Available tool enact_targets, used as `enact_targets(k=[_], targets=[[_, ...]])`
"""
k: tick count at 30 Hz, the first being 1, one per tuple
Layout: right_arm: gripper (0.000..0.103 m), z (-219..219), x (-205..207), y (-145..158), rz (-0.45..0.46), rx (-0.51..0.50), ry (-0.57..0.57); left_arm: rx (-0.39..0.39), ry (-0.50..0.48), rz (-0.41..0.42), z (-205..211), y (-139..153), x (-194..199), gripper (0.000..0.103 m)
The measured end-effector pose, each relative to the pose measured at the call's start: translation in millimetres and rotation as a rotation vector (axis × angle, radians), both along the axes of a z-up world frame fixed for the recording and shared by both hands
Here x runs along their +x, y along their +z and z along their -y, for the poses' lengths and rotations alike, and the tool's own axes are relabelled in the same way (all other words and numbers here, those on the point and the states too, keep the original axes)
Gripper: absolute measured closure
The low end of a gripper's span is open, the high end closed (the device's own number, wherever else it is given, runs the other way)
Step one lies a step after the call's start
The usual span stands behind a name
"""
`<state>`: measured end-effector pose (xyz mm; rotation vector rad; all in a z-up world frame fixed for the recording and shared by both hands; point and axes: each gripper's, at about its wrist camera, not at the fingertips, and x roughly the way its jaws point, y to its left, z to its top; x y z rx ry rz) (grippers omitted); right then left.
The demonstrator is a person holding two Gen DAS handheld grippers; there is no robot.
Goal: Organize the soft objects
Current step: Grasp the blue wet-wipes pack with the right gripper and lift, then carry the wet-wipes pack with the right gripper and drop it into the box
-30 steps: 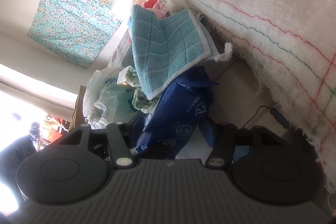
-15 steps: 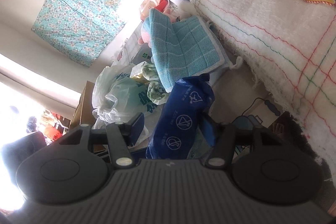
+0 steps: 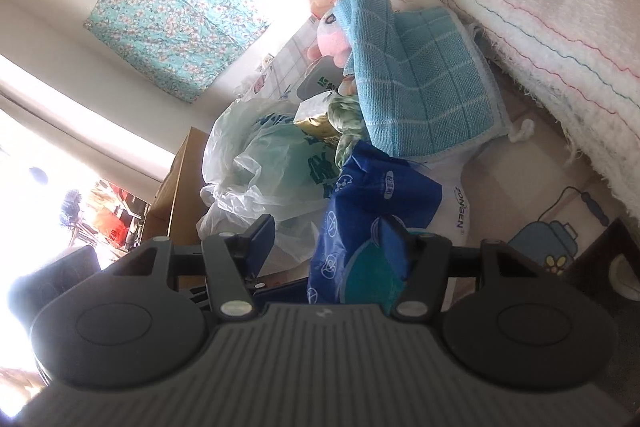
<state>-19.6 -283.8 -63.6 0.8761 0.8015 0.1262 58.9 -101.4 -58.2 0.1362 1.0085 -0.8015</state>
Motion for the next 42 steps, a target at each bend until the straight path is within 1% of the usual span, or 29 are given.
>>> enact_targets(k=[4,6,9,11,15,19,22,25,27,34,40,42], targets=[[0.046,-3.6,8.9,-9.7,-0.007,0.012,0.010,0.039,0.043,0.020,-7.6,-4.6,6.4,0.049],[0.046,-2.1,7.9,-9.8,-0.013,0.009,0.006,0.063,0.061,0.029,-8.7,-7.0,8.9,0.049],[0.046,5.2,0.3,-5.8,-0.021,-0.006,-0.013,0.058,0.055,0.024,-8.5,-9.0,11.2,0.049],[0.046,12.3,-6.0,-7.4,-0.051,-0.014,-0.034,0.058,0.052,0.026,-8.5,-9.0,11.3,0.049],[0.046,22.7,-16.2,-24.2,-0.129,0.032,-0.066,0.069,0.047,0.018,-6.9,-10.3,12.9,0.045],[0.047,22.8,-20.0,-40.3,-0.156,0.089,-0.065,0.071,0.050,0.001,-4.3,-14.2,17.6,0.043],[0.050,21.9,-16.7,-50.2,-0.168,0.125,-0.062,0.065,0.046,-0.003,-2.9,-16.6,19.1,0.043],[0.058,19.8,-9.7,-57.5,-0.173,0.148,-0.057,0.062,0.040,-0.005,-1.6,-18.2,19.8,0.041],[0.059,18.5,-6.0,-60.4,-0.173,0.154,-0.058,0.045,0.035,-0.020,-1.5,-18.4,20.2,0.042],[0.061,14.4,-11.6,-43.9,-0.149,0.092,-0.052,0.017,0.002,-0.033,1.3,-12.6,9.5,0.042],[0.061,13.7,-27.4,-27.6,-0.128,0.085,-0.070,-0.002,-0.026,-0.001,0.9,3.3,-8.5,0.042],[0.061,10.4,-30.6,-19.2,-0.110,0.078,-0.071,-0.022,-0.023,0.017,-4.0,11.8,-14.4,0.042]])
